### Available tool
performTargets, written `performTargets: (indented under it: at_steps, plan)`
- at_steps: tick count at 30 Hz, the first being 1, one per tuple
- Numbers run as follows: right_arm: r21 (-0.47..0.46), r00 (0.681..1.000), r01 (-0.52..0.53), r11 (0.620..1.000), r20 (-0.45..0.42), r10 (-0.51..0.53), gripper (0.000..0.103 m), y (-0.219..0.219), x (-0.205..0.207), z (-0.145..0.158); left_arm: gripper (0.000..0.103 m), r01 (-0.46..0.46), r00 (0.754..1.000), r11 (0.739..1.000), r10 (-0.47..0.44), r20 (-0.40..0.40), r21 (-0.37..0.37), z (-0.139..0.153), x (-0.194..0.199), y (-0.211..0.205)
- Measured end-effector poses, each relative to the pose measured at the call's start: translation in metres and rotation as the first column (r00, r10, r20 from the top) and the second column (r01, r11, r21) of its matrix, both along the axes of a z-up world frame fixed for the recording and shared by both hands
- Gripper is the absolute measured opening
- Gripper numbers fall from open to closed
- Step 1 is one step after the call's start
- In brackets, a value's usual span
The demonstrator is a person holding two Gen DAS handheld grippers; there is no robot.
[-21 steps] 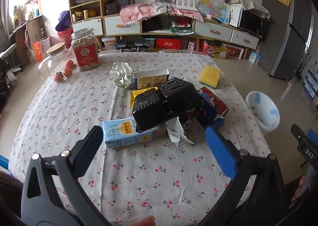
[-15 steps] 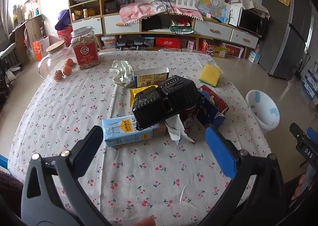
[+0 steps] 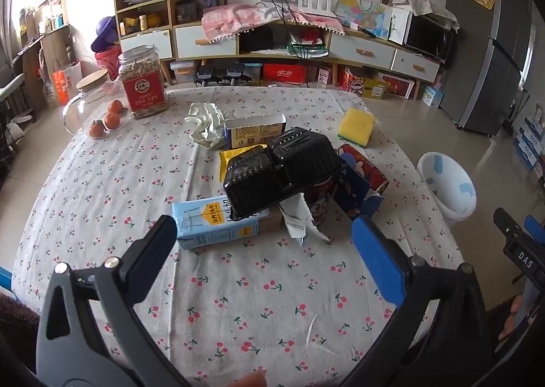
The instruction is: Collect trash
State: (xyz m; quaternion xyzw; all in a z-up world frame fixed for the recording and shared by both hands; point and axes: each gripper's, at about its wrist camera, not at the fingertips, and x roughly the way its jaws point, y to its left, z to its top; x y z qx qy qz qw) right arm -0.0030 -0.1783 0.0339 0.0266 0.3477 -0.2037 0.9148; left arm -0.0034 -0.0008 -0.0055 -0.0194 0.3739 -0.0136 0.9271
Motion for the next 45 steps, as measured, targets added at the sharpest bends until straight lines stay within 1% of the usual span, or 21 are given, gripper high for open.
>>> performTargets:
  at_steps: [45]
  plan:
    - [-0.010,1.000,0.004,1.000,-0.003,-0.004,0.103,-0.0009,0.0000,-0.0012,0.102,0.012,1.000,1.000,-0.012,0.001,0.003,-0.0010,-0.0022,-0.0018]
